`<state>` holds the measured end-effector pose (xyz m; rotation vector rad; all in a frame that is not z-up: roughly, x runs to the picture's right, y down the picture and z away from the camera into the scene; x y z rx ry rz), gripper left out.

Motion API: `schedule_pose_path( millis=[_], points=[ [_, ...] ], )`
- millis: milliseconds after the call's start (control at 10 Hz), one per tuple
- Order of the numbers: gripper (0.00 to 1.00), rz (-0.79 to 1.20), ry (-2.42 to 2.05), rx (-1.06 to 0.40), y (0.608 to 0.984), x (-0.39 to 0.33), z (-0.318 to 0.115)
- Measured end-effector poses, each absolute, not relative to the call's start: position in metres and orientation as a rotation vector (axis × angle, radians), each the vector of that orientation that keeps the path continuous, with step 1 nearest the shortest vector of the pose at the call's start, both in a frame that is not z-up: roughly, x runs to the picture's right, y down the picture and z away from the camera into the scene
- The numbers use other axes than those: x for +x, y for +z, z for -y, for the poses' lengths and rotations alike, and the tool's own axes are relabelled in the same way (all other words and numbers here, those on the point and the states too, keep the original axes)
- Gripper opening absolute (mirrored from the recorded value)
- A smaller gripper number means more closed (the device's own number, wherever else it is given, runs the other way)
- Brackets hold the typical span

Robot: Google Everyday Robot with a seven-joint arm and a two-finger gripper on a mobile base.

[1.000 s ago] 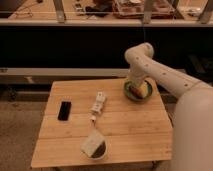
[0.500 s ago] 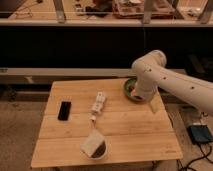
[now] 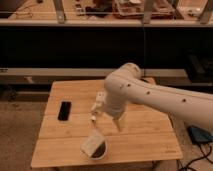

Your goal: Move the arm in a circular motion

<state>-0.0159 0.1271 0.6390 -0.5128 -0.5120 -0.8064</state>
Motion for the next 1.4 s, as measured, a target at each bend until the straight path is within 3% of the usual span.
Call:
schedule_pose_path(
  millis=[300,500,900,1200,1400],
  points=[
    [0.8,0.704,-0.889,-0.384,0.672,-0.118,-0.102],
    [0.8,0.685,-0.919,-0.342,0.73,-0.126,-0.072],
    [0.8,0.534,-0.925,-0.324,0.83,-0.082,0.004],
    [0.8,0.376,-0.855,-0.391,0.873,0.0,0.046],
    [0.8,0.289,-0.786,-0.451,0.878,0.062,0.051]
  ],
)
